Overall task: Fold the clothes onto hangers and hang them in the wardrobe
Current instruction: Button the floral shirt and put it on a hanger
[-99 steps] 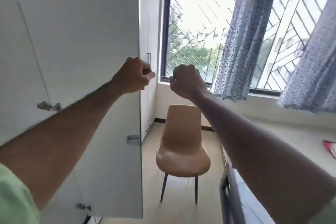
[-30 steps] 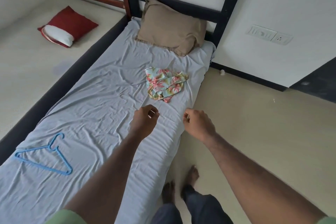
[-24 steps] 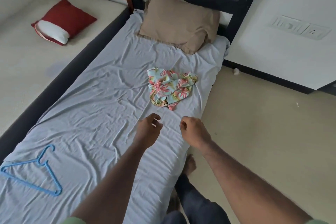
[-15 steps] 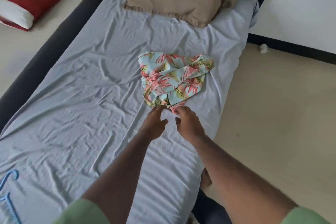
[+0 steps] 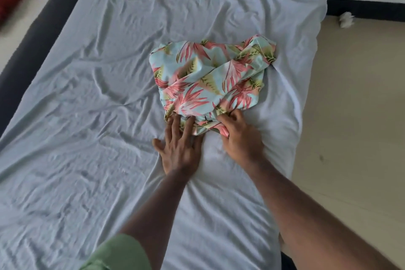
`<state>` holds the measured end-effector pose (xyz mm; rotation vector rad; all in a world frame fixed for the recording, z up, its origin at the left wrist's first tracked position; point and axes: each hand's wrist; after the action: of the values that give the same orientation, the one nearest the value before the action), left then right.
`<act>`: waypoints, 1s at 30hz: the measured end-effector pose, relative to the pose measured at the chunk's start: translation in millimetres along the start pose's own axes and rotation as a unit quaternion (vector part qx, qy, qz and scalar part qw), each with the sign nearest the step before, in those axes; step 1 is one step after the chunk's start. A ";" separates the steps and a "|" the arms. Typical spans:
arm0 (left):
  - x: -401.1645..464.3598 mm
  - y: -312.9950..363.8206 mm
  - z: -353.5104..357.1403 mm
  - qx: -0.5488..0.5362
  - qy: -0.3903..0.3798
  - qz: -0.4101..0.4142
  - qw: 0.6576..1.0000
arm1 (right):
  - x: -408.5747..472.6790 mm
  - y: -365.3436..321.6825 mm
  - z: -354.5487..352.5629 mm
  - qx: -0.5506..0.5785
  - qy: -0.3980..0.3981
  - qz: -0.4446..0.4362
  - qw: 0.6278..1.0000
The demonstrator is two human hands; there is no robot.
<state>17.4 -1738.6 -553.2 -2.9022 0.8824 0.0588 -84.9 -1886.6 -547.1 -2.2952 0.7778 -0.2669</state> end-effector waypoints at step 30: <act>-108.9 -216.2 -7.9 -0.464 -0.010 0.184 0.867 | -204.2 -173.1 82.8 0.032 0.058 0.159 0.985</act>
<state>47.3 -1500.9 -518.1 -3.4458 1.8031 0.7367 -136.7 -1617.7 -487.4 -2.0714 1.1617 -0.2756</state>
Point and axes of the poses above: each hand's wrist, its own x-axis towards the middle knuckle, its own z-axis out of the palm, y = z × x, and after that the axes turned 14 degrees about x, right-handed
